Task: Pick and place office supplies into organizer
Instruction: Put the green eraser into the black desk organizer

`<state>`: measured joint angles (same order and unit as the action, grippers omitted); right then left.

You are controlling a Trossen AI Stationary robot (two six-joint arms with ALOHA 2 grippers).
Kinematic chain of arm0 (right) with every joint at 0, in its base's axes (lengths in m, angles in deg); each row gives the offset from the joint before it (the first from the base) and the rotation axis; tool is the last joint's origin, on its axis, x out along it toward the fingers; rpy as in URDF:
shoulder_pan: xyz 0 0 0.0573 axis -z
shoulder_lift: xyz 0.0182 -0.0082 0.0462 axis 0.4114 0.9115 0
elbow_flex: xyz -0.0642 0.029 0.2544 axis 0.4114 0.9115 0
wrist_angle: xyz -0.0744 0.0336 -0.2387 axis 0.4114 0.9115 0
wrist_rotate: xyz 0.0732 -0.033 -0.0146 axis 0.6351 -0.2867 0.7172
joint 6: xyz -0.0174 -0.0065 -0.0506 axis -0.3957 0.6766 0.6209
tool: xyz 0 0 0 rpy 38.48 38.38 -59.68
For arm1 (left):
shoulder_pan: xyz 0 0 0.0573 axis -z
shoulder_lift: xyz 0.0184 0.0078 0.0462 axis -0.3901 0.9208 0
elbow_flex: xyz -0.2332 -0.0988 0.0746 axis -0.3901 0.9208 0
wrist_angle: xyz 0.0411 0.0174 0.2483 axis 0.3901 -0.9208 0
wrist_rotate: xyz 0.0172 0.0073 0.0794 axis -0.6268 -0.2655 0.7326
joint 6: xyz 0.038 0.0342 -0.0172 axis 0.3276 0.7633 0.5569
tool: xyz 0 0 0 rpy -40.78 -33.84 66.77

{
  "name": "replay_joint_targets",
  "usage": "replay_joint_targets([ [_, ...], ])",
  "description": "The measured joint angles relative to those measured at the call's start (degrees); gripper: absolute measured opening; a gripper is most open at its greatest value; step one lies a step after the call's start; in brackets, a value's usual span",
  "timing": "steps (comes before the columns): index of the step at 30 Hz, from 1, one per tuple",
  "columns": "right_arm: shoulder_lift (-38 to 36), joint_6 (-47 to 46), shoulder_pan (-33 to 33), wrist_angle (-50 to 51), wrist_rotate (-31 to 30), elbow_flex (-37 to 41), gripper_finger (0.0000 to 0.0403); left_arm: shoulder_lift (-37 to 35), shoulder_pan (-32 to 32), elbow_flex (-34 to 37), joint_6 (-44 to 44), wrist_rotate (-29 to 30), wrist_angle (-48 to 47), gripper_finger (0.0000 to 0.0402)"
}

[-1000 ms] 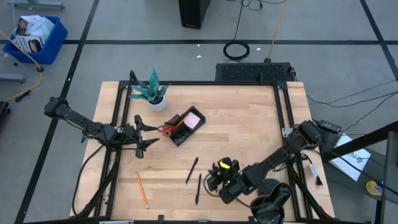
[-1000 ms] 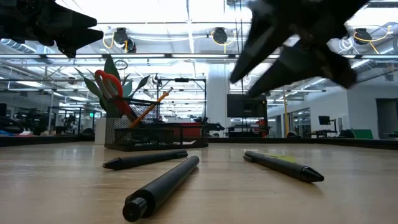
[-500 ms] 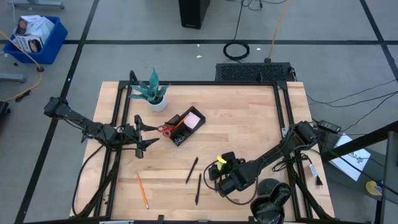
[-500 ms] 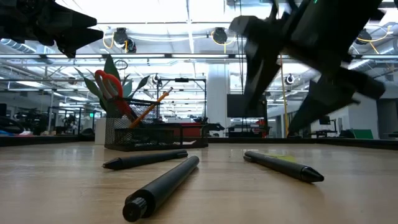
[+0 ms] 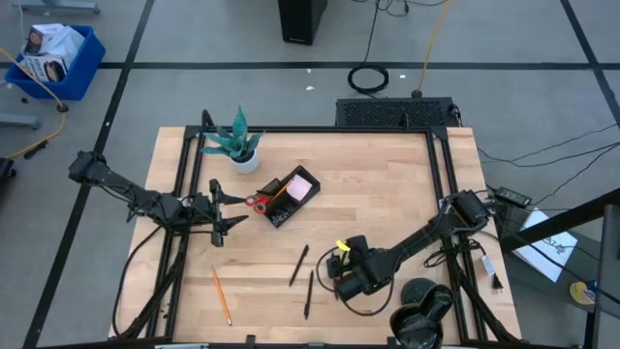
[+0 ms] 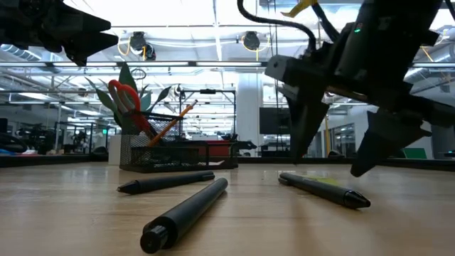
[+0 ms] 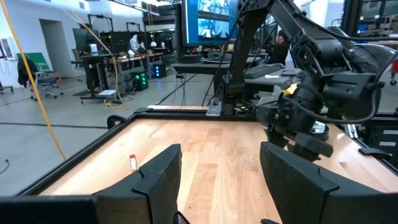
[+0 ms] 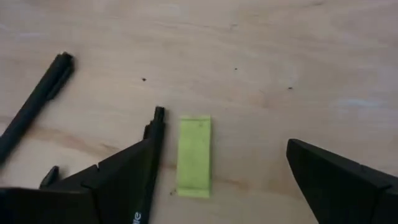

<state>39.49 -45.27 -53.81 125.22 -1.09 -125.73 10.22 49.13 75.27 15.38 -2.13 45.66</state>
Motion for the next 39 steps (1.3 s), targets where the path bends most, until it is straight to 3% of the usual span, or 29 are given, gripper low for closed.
replay_joint_targets([
  [19, 1.9, 9.9, 2.4, -0.8, 6.6, -0.2, 0.036, 0.0, 0.0, 0.0, 0.0, 0.0, 0.0, 0.0223],
  [30, 2.0, 4.8, 3.6, 3.5, 7.5, -0.1, 0.0347, 0.0, 0.0, 0.0, 0.0, 0.0, 0.0, 0.0223],
  [39, 2.0, 3.7, 4.9, 3.0, 10.2, -0.1, 0.0298, 0.0, 0.0, 0.0, 0.0, 0.0, 0.0, 0.0223],
])
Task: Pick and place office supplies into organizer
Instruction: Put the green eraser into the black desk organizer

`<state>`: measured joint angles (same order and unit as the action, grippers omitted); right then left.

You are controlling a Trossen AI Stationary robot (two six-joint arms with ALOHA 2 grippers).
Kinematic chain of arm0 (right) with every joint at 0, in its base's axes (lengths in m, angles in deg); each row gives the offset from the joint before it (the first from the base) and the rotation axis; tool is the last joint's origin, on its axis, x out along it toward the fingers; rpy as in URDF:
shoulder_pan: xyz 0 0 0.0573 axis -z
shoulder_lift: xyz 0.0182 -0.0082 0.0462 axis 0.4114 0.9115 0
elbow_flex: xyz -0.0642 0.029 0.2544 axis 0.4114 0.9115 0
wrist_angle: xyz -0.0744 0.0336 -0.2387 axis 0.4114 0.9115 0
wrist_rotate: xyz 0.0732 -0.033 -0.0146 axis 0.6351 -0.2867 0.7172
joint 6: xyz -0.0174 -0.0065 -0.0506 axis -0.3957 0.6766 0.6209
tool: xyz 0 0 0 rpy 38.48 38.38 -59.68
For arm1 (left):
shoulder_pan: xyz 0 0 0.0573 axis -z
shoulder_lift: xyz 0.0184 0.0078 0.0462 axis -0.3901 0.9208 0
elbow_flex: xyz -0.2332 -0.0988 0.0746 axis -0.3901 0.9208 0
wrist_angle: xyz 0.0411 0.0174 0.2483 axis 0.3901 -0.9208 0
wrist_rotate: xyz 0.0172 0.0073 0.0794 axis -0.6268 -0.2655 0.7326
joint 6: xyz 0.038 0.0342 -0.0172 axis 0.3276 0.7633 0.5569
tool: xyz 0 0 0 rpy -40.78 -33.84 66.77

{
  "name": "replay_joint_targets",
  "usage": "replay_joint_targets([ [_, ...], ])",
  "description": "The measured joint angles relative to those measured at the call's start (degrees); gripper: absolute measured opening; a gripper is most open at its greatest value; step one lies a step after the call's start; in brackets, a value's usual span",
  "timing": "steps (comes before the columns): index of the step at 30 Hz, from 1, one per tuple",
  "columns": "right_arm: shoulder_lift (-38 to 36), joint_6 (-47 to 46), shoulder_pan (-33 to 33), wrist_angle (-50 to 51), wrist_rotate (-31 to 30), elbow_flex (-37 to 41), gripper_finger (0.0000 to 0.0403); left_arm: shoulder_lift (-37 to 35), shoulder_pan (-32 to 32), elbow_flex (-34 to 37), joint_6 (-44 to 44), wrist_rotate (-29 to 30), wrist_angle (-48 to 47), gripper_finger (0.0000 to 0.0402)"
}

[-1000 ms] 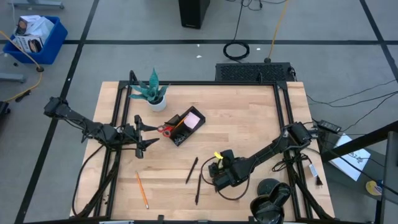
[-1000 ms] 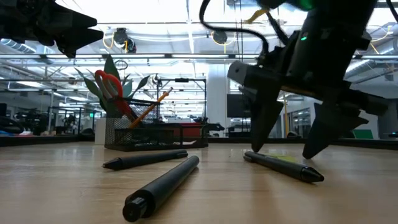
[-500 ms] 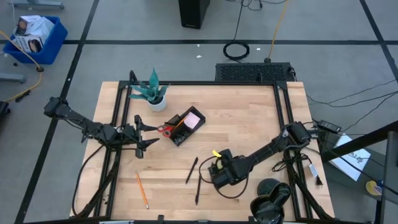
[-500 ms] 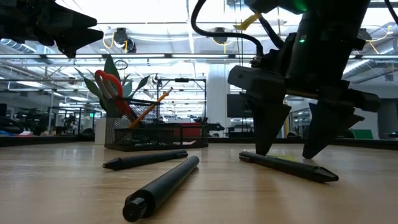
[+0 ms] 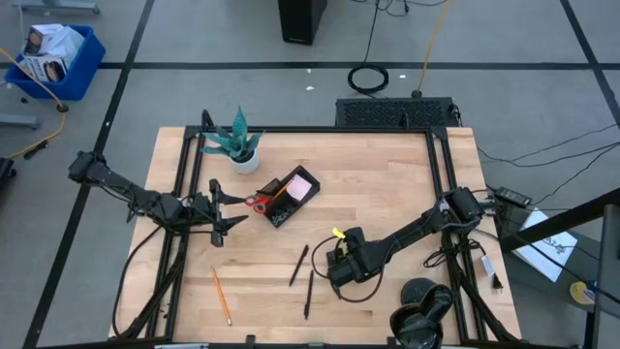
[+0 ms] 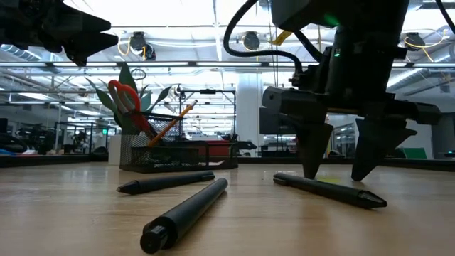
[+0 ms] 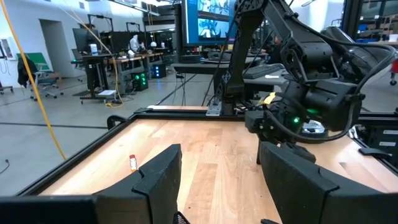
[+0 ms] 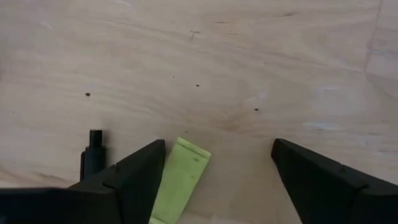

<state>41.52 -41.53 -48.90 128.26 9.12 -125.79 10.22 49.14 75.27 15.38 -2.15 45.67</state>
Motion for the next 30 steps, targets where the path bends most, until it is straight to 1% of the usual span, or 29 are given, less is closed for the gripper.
replay_joint_targets([
  [4, -0.3, -1.0, 0.3, -1.1, 1.4, 0.1, 0.0261, 0.0, 0.0, 0.0, 0.0, 0.0, 0.0, 0.0223],
  [9, -0.3, -7.7, 0.6, -1.3, 1.5, 0.2, 0.0224, 0.0, 0.0, 0.0, 0.0, 0.0, 0.0, 0.0223],
  [12, -0.4, -10.5, 0.7, -1.1, 2.8, 0.2, 0.0208, 0.0, 0.0, 0.0, 0.0, 0.0, 0.0, 0.0223],
  [17, -0.5, -14.8, 0.6, -1.9, 2.9, 0.2, 0.0193, 0.0, 0.0, 0.0, 0.0, 0.0, 0.0, 0.0223],
  [20, -1.2, -15.7, 0.6, -2.4, 3.0, 0.2, 0.0194, 0.0, 0.0, 0.0, 0.0, 0.0, 0.0, 0.0223],
  [22, -1.8, -17.7, 0.6, -3.0, 4.3, 0.2, 0.0202, 0.0, 0.0, 0.0, 0.0, 0.0, 0.0, 0.0223],
  [26, -2.6, -18.9, 0.7, -4.9, 7.6, 0.2, 0.0233, 0.0, 0.0, 0.0, 0.0, 0.0, 0.0, 0.0223],
  [29, -2.6, -25.2, 0.6, -5.6, 9.9, 0.1, 0.0255, 0.0, 0.0, 0.0, 0.0, 0.0, 0.0, 0.0223],
  [30, -2.6, -26.0, 0.6, -5.6, 10.2, 0.1, 0.026, 0.0, 0.0, 0.0, 0.0, 0.0, 0.0, 0.0223],
])
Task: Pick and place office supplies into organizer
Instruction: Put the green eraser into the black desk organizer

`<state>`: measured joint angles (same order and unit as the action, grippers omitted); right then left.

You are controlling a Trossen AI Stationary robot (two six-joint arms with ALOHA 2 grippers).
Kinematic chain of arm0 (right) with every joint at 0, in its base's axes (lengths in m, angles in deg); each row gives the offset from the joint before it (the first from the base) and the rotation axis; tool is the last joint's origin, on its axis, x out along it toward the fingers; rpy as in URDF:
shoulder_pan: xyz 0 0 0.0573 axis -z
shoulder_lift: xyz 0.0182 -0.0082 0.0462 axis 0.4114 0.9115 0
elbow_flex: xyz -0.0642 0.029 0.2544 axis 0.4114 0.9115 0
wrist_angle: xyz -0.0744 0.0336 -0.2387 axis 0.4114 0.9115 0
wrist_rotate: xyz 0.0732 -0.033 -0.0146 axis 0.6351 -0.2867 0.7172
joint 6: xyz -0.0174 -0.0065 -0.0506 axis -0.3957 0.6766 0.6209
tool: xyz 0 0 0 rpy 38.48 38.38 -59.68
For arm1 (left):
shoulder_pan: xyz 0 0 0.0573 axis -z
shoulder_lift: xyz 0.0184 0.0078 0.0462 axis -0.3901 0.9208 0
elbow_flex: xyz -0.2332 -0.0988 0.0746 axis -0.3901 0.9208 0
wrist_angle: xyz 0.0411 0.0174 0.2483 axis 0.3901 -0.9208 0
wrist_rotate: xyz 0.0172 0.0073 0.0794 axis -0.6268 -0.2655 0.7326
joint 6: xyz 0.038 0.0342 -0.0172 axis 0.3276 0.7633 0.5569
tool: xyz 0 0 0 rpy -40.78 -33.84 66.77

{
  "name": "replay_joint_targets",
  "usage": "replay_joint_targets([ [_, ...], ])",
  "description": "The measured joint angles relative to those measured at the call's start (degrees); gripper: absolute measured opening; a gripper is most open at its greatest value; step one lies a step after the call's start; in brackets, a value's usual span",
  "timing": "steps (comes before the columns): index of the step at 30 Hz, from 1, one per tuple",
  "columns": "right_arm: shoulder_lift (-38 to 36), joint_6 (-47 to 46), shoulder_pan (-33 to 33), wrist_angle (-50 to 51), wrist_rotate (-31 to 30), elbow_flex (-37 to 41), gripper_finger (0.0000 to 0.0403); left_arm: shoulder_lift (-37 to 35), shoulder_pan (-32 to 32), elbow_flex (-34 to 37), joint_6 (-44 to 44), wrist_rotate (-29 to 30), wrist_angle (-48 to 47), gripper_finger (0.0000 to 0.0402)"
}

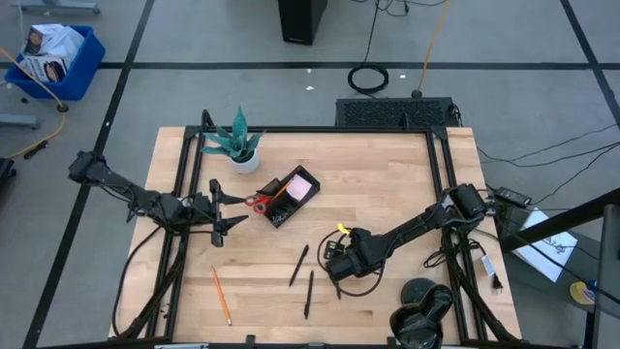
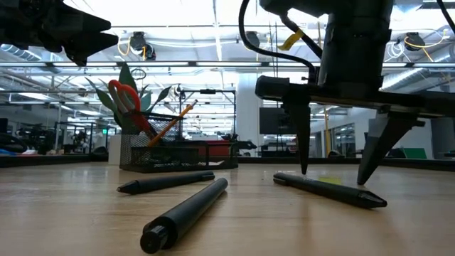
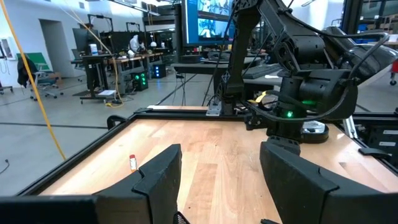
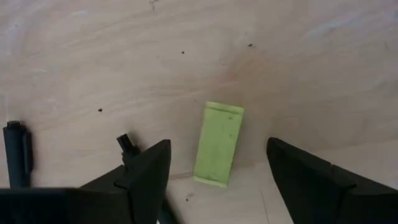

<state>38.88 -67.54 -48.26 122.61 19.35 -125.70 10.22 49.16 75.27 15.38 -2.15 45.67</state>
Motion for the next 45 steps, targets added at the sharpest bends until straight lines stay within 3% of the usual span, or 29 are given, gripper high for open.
replay_joint_targets([
  [5, 0.0, -4.3, 0.3, 0.1, 0.1, 0.1, 0.0272, 0.0, 0.0, 0.0, 0.0, 0.0, 0.0, 0.0223],
  [11, 0.0, -10.1, 3.3, 0.6, 6.0, 0.1, 0.0263, 0.0, 0.0, 0.0, 0.0, 0.0, 0.0, 0.0223],
  [18, 0.0, -9.1, 5.4, 0.6, 9.9, 0.2, 0.0246, 0.0, 0.0, 0.0, 0.0, 0.0, 0.0, 0.0223],
  [35, 0.0, -7.6, 5.5, 0.0, 10.0, 0.3, 0.0114, 0.0, 0.0, 0.0, 0.0, 0.0, 0.0, 0.0223],
  [45, 0.0, -7.6, 5.5, -0.6, 9.6, 0.3, 0.008, 0.0, 0.0, 0.0, 0.0, 0.0, 0.0, 0.0223],
])
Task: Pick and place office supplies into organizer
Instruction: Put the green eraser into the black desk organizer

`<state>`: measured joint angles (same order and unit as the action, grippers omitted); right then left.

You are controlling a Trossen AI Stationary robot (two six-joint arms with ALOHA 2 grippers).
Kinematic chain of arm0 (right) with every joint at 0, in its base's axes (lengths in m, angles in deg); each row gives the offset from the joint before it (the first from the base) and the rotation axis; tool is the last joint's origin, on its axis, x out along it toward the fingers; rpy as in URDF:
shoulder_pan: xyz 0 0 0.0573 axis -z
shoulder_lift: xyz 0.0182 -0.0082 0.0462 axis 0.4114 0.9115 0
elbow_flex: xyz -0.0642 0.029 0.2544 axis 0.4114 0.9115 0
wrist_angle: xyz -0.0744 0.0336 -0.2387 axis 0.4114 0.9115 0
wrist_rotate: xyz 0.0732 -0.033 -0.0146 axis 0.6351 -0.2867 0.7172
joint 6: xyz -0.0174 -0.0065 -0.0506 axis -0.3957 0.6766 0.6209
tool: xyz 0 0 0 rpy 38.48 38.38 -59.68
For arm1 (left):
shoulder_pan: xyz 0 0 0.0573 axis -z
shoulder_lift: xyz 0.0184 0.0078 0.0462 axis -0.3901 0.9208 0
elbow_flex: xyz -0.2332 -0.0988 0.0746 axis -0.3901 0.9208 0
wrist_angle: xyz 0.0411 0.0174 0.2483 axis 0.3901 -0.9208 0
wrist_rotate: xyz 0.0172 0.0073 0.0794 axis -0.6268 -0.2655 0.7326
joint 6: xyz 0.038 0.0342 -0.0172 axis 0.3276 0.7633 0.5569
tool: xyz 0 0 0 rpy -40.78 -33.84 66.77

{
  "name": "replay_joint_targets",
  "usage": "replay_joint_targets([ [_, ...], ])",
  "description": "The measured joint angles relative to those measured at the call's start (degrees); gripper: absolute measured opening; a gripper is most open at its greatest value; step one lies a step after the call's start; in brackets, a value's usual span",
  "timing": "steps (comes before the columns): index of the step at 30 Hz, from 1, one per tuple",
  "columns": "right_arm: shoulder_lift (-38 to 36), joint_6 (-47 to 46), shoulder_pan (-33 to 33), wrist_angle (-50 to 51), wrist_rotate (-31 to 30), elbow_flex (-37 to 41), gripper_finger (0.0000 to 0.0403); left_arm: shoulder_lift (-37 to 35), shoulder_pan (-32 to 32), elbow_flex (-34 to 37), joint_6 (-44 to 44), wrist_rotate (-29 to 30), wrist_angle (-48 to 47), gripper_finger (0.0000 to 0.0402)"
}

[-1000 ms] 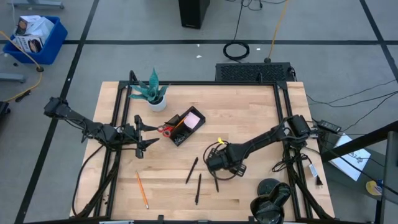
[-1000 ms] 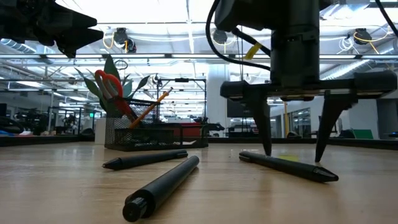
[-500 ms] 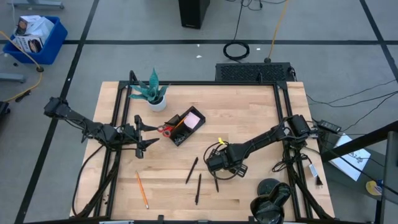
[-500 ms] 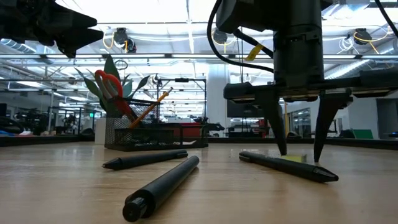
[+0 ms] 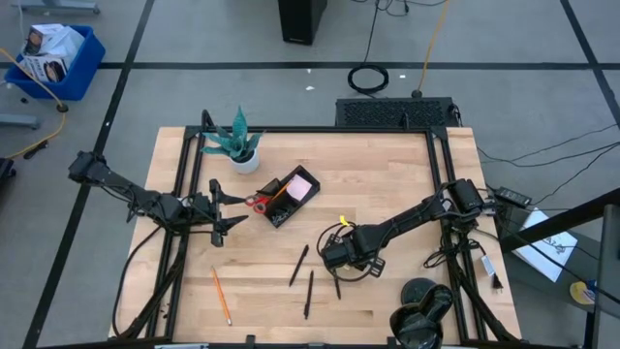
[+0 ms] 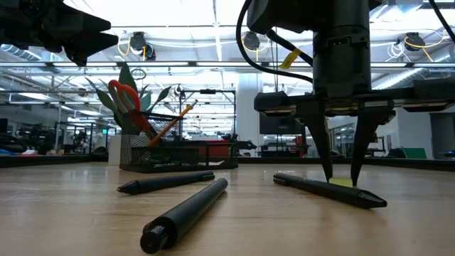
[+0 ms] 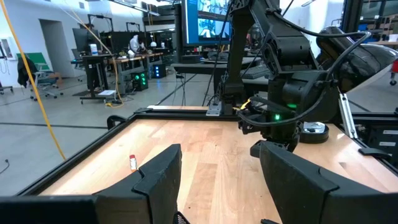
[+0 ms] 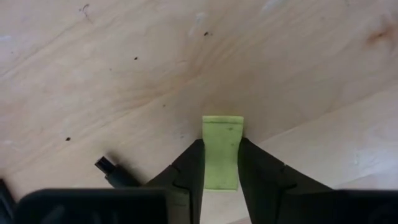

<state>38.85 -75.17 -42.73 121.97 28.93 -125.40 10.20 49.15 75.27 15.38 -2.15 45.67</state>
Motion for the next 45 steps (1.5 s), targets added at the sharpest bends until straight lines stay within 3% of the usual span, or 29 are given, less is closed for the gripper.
replay_joint_targets([
  [8, -0.1, -4.2, 0.6, -1.0, -0.2, 0.0, 0.0085, 0.0, 0.0, 0.0, 0.0, 0.0, 0.0, 0.0223],
  [32, -2.5, -4.0, 1.4, -4.0, -3.5, -0.1, 0.0073, 0.0, 0.0, 0.0, 0.0, 0.0, 0.0, 0.0223],
  [40, -2.5, -3.6, 3.6, -8.9, -5.1, -0.1, 0.0076, 0.0, 0.0, 0.0, 0.0, 0.0, 0.0, 0.0223],
  [45, -2.5, 1.3, 5.9, -13.8, -6.5, -0.1, 0.0076, 0.0, 0.0, 0.0, 0.0, 0.0, 0.0, 0.0223],
])
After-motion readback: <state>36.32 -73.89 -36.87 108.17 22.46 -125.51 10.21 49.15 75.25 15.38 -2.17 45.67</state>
